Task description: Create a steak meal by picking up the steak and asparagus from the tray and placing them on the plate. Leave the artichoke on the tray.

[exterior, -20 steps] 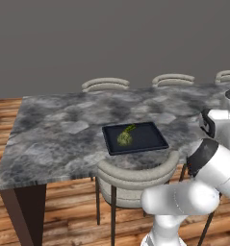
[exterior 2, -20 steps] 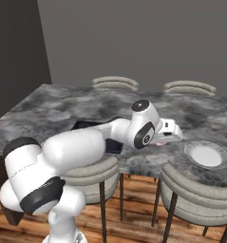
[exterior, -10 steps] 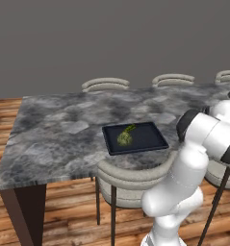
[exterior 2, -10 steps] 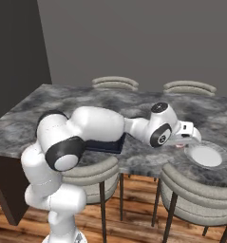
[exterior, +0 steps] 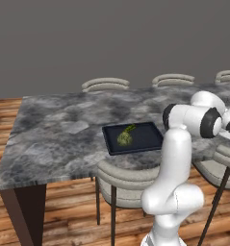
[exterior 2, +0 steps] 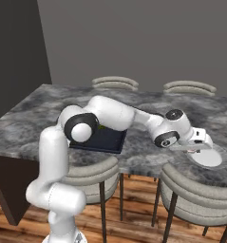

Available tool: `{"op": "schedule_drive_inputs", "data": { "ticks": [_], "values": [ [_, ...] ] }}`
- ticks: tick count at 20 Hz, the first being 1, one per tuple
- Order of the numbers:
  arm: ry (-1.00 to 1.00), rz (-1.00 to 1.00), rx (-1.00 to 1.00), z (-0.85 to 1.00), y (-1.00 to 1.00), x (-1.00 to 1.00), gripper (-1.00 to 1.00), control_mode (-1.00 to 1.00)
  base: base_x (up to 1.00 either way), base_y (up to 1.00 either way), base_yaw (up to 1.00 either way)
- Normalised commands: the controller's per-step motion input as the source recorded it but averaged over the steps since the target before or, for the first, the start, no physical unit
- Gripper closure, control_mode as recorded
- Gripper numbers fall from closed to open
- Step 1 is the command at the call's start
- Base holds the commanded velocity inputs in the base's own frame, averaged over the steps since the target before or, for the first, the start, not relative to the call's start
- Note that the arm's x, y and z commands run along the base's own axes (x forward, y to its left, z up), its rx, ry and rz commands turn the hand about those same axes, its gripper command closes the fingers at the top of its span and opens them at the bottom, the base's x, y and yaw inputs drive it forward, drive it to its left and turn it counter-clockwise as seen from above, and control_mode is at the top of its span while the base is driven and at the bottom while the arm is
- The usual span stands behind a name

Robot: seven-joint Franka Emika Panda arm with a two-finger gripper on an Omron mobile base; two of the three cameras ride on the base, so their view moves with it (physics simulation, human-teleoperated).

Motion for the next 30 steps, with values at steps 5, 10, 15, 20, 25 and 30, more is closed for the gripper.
{"op": "schedule_drive_inputs", "data": {
  "ticks": [5, 10, 15, 20, 25, 30],
  "values": [
    [0.0, 0.01, 0.04, -0.05, -0.44, 0.15, 1.0, -1.0, 0.0, 0.0, 0.0],
    [0.0, 0.01, 0.02, -0.08, -0.32, 0.24, 1.0, -1.0, 0.0, 0.0, 0.0],
    [0.03, 0.0, 0.0, -0.19, -0.22, 0.36, 1.0, -1.0, 0.0, 0.0, 0.0],
    [0.04, 0.0, 0.0, -0.34, -0.18, 0.37, 1.0, -1.0, 0.0, 0.0, 0.0],
    [0.03, 0.0, 0.0, -0.31, -0.22, 0.39, 1.0, -1.0, 0.0, 0.0, 0.0],
    [0.01, 0.0, 0.0, -0.21, -0.28, 0.19, -1.0, -1.0, 0.0, 0.0, 0.0]
  ]
}}
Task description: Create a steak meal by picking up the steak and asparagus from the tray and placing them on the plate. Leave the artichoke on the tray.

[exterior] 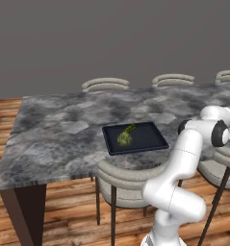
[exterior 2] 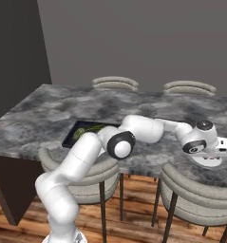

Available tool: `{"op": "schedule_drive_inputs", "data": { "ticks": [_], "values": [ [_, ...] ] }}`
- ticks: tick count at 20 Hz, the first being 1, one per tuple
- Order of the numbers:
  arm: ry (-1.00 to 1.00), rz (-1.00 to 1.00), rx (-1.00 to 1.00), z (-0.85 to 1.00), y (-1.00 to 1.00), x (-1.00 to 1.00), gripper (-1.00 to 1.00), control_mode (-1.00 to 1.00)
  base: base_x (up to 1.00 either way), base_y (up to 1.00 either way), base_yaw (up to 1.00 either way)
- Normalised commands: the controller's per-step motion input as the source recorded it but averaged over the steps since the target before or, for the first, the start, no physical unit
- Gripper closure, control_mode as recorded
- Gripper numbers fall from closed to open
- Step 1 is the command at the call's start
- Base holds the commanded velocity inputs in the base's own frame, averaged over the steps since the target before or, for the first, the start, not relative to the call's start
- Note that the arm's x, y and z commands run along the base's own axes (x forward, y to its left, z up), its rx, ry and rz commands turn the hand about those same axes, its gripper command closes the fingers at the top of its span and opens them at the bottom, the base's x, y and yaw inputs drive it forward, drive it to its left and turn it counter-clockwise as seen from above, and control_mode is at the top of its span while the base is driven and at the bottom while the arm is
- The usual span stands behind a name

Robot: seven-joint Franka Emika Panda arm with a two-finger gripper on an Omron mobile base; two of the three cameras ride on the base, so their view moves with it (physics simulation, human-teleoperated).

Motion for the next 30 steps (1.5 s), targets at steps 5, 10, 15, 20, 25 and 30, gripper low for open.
{"op": "schedule_drive_inputs", "data": {
  "ticks": [5, 10, 15, 20, 25, 30],
  "values": [
    [0.0, 0.02, 0.0, -0.01, -0.09, 0.0, -1.0, -1.0, 0.0, 0.0, 0.0],
    [0.0, 0.05, -0.02, 0.0, 0.21, -0.19, -1.0, -1.0, 0.0, 0.0, 0.0],
    [-0.03, 0.06, -0.06, 0.14, 0.43, -0.36, -1.0, -1.0, 0.0, 0.0, 0.0],
    [-0.17, 0.1, -0.17, 0.58, 0.97, -0.63, -1.0, -1.0, 0.0, 0.0, 0.0],
    [-0.09, 0.07, -0.06, 0.74, 1.0, -0.37, -1.0, -1.0, 0.0, 0.0, 0.0],
    [-0.01, 0.02, 0.0, 0.52, 1.0, -0.14, -1.0, -1.0, 0.0, 0.0, 0.0]
  ]
}}
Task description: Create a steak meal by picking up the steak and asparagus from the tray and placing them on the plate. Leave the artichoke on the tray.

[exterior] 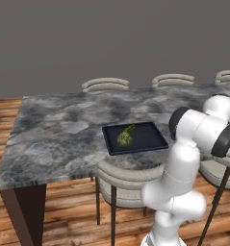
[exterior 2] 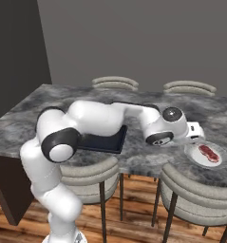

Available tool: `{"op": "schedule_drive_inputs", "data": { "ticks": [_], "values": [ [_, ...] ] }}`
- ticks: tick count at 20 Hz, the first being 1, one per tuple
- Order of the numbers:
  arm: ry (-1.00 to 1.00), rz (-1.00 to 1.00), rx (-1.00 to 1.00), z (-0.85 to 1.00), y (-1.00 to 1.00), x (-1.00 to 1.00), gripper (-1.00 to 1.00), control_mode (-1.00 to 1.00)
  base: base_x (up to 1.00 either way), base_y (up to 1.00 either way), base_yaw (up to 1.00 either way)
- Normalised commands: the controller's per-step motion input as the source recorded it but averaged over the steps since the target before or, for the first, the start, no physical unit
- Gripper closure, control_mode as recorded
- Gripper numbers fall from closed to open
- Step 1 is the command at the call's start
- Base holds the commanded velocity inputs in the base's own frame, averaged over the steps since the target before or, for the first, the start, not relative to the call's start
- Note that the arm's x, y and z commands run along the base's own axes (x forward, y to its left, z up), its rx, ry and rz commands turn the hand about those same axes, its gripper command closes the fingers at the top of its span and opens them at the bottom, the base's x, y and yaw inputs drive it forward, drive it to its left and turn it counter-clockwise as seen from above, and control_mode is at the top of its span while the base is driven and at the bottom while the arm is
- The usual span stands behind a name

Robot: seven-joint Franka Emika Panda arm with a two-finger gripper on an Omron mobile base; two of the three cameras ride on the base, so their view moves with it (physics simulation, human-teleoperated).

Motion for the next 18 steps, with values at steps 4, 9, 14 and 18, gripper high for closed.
{"op": "schedule_drive_inputs", "data": {
  "ticks": [4, 9, 14, 18],
  "values": [
    [0.0, 0.0, 0.02, 0.52, 1.0, 0.0, -1.0, -1.0, 0.0, 0.0, 0.0],
    [0.0, 0.0, 0.05, 0.49, 0.94, 0.0, -1.0, -1.0, 0.0, 0.0, 0.0],
    [0.03, -0.03, 0.06, 0.38, 0.73, 0.0, -1.0, -1.0, 0.0, 0.0, 0.0],
    [0.03, -0.07, 0.08, 0.2, 0.59, 0.0, -1.0, -1.0, 0.0, 0.0, 0.0]
  ]
}}
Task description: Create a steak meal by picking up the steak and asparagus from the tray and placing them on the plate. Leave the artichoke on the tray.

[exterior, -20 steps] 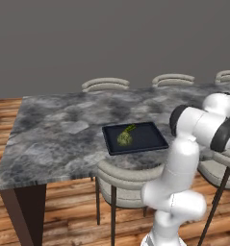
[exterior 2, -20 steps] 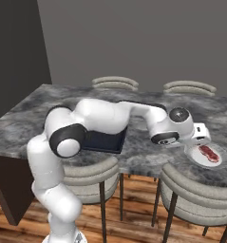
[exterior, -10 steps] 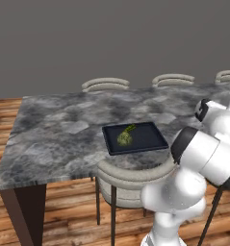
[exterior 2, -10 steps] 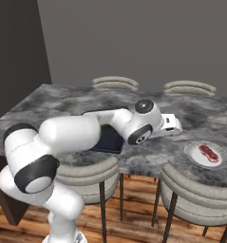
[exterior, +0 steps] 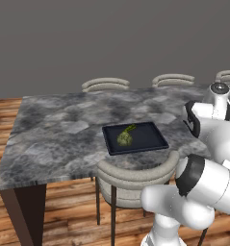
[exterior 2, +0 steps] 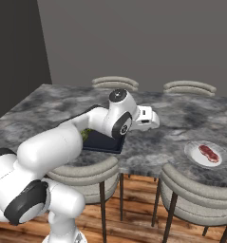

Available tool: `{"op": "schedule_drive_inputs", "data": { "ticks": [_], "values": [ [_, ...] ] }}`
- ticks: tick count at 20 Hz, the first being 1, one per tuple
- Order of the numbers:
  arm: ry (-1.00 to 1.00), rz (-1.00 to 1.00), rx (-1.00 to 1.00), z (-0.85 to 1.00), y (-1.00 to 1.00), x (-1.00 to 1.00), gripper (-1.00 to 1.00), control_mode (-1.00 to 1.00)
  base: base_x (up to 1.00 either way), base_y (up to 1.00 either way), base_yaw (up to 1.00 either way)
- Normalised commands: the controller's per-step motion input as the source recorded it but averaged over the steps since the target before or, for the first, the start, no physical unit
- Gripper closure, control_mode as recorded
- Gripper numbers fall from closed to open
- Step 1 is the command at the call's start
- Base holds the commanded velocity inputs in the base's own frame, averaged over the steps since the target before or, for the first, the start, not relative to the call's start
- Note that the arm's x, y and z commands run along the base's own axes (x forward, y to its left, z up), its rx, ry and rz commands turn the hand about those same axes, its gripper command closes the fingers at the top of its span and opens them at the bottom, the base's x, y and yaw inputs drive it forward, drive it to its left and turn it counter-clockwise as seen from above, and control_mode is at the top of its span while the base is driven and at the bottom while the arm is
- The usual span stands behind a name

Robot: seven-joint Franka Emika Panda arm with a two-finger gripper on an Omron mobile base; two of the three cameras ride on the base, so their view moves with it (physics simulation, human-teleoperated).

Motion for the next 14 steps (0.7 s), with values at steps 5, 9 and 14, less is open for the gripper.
{"op": "schedule_drive_inputs", "data": {
  "ticks": [5, 9, 14],
  "values": [
    [0.04, -0.06, 0.07, 0.0, 0.65, 0.0, -1.0, -1.0, 0.0, 0.0, 0.0],
    [0.01, -0.03, 0.09, 0.02, 0.66, 0.0, -1.0, -1.0, 0.0, 0.0, 0.0],
    [0.0, -0.01, 0.13, 0.0, 0.5, 0.0, -1.0, -1.0, 0.0, 0.0, 0.0]
  ]
}}
